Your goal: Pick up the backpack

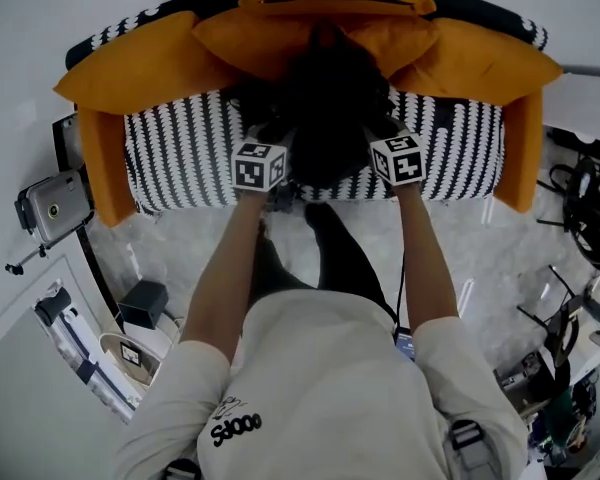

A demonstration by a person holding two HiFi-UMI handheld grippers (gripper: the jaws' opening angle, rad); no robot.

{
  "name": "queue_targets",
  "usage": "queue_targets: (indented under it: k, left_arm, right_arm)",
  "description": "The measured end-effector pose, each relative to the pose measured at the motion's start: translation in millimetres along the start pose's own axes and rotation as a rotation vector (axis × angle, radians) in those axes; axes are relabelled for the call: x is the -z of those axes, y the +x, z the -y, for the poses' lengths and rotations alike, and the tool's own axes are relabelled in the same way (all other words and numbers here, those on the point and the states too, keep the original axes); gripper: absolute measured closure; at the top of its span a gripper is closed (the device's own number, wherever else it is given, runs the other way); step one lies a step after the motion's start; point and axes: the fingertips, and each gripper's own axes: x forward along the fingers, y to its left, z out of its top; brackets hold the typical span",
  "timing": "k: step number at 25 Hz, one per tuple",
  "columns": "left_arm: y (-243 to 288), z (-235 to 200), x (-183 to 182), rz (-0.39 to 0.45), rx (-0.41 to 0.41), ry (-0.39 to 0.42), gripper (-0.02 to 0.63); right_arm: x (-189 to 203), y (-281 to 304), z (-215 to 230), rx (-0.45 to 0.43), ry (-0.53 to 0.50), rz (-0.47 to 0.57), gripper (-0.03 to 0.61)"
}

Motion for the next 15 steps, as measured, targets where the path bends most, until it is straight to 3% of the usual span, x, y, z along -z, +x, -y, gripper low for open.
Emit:
queue_targets:
  k: [6,15]
  left_arm:
    - [-22,13,9,0.018,0.069,-0.008,0.544]
    - [-91,32,6,0.115,0.125,0.062,0.575]
  right_arm:
    - [8,-25,-21,-0.006,0.039,0.023,0.534]
    - [17,-72,-70,-0.022,0.100,0.110,0.541]
